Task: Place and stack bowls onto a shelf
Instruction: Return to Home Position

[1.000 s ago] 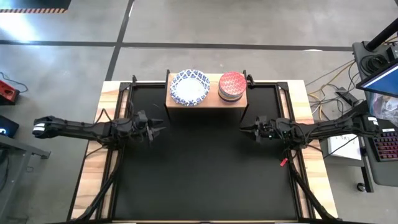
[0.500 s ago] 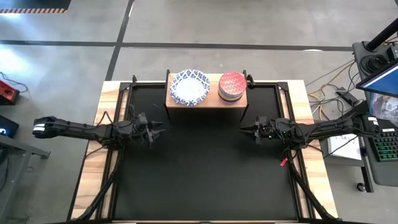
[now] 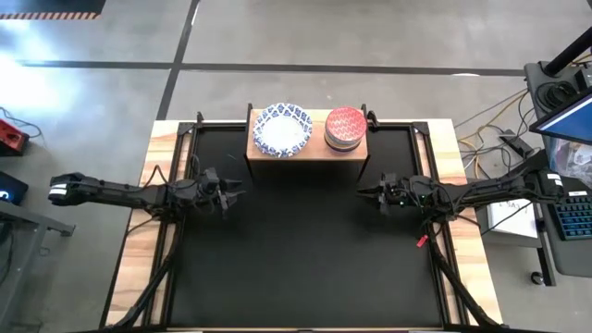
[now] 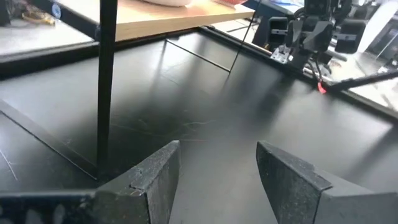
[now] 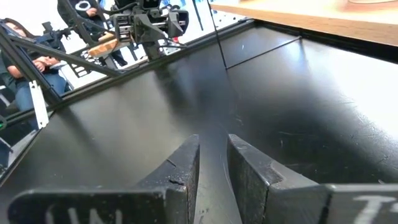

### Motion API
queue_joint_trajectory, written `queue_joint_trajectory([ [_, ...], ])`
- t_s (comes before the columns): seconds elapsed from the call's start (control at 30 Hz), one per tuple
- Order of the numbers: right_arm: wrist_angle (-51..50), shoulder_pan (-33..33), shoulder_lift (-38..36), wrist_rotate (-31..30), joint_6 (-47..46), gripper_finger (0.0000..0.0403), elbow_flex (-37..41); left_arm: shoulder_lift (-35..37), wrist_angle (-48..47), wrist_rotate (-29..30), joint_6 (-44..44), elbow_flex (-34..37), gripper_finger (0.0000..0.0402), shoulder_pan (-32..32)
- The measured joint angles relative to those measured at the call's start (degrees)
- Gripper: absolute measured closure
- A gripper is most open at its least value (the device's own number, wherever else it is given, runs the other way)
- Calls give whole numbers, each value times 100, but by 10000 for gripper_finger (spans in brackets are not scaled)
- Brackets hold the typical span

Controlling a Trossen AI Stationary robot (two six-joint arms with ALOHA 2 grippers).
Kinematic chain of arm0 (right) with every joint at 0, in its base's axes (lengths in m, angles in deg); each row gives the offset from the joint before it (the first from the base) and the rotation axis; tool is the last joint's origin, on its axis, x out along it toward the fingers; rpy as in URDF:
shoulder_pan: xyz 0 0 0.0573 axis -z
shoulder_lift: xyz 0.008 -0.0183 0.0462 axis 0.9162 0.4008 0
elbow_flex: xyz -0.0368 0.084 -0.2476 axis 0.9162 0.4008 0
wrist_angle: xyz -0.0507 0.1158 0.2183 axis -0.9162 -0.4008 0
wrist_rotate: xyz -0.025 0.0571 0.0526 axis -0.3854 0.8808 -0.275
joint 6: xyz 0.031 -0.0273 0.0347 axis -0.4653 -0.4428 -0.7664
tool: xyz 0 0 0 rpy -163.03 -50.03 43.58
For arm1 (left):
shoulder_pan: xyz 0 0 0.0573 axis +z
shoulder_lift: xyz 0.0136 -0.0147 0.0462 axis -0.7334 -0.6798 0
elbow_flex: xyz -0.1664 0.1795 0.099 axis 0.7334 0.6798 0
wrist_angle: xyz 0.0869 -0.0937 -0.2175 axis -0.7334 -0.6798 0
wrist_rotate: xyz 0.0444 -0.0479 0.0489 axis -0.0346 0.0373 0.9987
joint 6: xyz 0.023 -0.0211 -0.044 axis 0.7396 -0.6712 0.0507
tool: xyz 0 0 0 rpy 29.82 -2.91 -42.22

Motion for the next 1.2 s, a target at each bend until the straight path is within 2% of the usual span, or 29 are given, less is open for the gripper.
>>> queue_joint_trajectory([
  [0.1,0,0,0,0,1,326,0,0,0,-1,-274,0,206,0],
  [0.43,-4,0,-25,2,0,329,0,61,-23,2,-259,-2,206,-16],
  [0.77,-4,0,-624,4,-1,326,0,1342,-52,12,-255,7,206,-15],
  [1.0,-2,0,-1345,4,1,321,2,2355,-48,13,-255,7,206,-15],
  [1.2,-2,0,-2012,4,1,329,3,2896,-48,12,-255,9,206,-15],
])
